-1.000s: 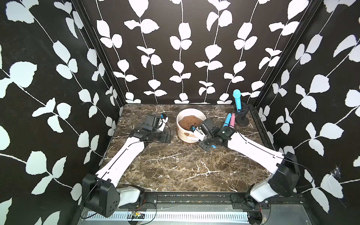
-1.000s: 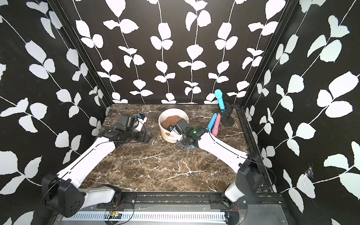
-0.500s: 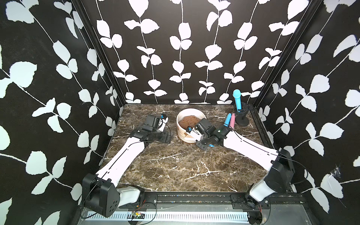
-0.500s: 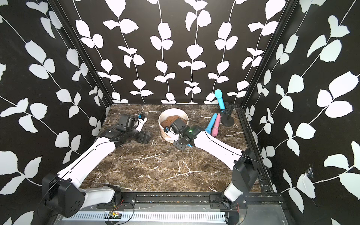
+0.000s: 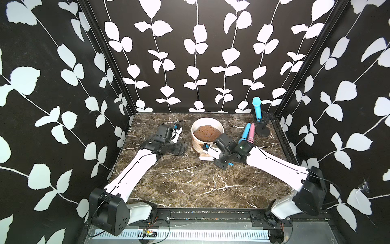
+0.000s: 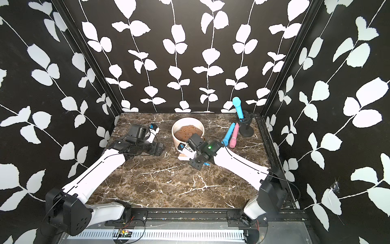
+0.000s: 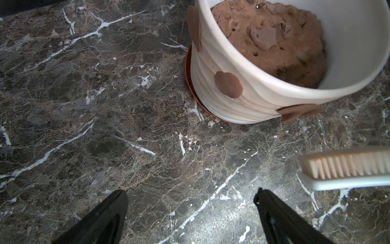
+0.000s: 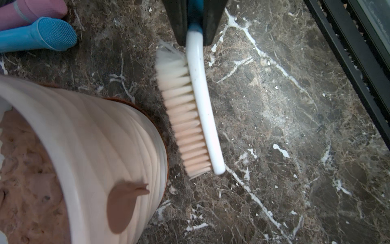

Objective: Scrub the dried mud off the ceramic pot
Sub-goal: Brush off the soil from the pot.

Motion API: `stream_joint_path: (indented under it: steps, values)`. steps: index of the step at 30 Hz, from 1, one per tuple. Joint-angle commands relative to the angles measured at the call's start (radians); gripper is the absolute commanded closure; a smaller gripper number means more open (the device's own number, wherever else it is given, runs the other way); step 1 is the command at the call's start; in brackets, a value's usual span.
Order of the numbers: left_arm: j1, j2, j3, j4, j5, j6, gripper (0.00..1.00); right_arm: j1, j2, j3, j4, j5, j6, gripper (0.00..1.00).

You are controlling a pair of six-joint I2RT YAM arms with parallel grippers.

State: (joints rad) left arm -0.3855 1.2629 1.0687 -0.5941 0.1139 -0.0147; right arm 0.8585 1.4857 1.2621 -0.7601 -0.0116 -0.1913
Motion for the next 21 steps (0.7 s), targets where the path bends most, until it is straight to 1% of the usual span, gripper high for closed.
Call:
stream_joint_path:
  steps: [1,3,8,10,14,18,21]
  values:
    - [0.002,-0.03,-0.016,0.015,-0.005,0.008,0.02,-0.006,-0.066,-0.017,0.045,0.122,0.051,1.0]
    - [0.001,-0.026,-0.015,0.018,0.005,0.006,0.02,-0.013,-0.07,-0.002,0.059,0.122,0.059,1.0]
    - [0.001,-0.028,-0.016,0.012,-0.004,0.006,0.02,-0.013,-0.04,0.043,0.082,0.03,0.092,1.0]
    - [0.001,-0.029,-0.017,0.015,-0.002,0.006,0.02,-0.012,-0.027,0.085,0.099,0.035,0.119,1.0]
    - [0.002,-0.03,-0.018,0.013,-0.007,0.006,0.02,-0.013,0.004,0.102,0.148,0.058,0.163,1.0]
    - [0.002,-0.028,-0.015,0.011,0.002,0.006,0.02,-0.013,0.048,0.118,0.154,0.072,0.167,1.0]
    - [0.002,-0.032,-0.019,0.013,-0.007,0.006,0.02,-0.014,0.055,0.101,0.166,0.071,0.159,1.0]
